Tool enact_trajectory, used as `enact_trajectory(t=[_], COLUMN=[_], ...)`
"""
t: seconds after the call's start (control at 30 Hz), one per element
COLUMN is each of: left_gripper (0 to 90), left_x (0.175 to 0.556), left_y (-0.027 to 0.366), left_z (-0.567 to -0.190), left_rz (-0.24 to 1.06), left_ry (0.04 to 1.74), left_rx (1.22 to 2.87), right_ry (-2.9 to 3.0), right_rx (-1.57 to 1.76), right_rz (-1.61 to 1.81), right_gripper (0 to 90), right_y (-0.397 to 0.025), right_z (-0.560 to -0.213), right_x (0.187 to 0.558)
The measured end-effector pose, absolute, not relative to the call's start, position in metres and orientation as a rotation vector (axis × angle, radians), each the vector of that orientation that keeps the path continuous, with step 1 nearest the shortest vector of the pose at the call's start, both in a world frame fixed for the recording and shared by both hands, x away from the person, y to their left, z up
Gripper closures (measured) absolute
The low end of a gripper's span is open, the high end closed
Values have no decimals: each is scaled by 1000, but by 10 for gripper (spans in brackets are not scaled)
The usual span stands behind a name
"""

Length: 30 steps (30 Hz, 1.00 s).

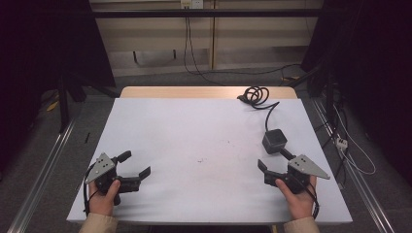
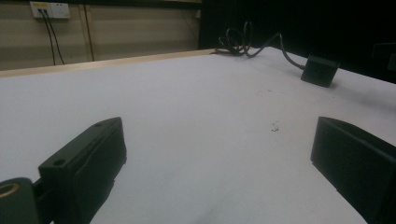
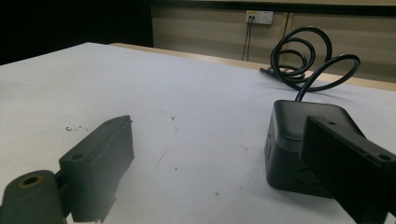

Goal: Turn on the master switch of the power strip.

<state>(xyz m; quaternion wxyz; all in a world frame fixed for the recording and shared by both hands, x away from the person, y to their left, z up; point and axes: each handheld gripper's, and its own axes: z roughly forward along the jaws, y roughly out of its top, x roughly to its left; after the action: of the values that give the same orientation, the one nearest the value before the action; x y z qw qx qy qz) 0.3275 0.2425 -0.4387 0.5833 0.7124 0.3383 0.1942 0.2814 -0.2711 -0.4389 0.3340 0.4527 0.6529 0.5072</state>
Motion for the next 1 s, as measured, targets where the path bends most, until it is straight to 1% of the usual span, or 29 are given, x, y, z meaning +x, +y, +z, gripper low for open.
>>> enact_trajectory(t=[0.33, 0.77, 1.0], left_gripper=[30, 29, 29], left_x=[327, 327, 327], left_y=[244, 243, 243], left_z=[-439, -440, -440], left_rz=[450, 449, 448], left_ry=[796, 791, 790], left_rx=[1658, 1661, 1661], right_ry=[1719, 1718, 1712], right_rx=[1171, 1184, 1200], right_rz=[1313, 1303, 1291], right_gripper=[111, 178, 195], right_y=[-270, -280, -286], right_z=[-433, -426, -426], right_x=[287, 295, 298])
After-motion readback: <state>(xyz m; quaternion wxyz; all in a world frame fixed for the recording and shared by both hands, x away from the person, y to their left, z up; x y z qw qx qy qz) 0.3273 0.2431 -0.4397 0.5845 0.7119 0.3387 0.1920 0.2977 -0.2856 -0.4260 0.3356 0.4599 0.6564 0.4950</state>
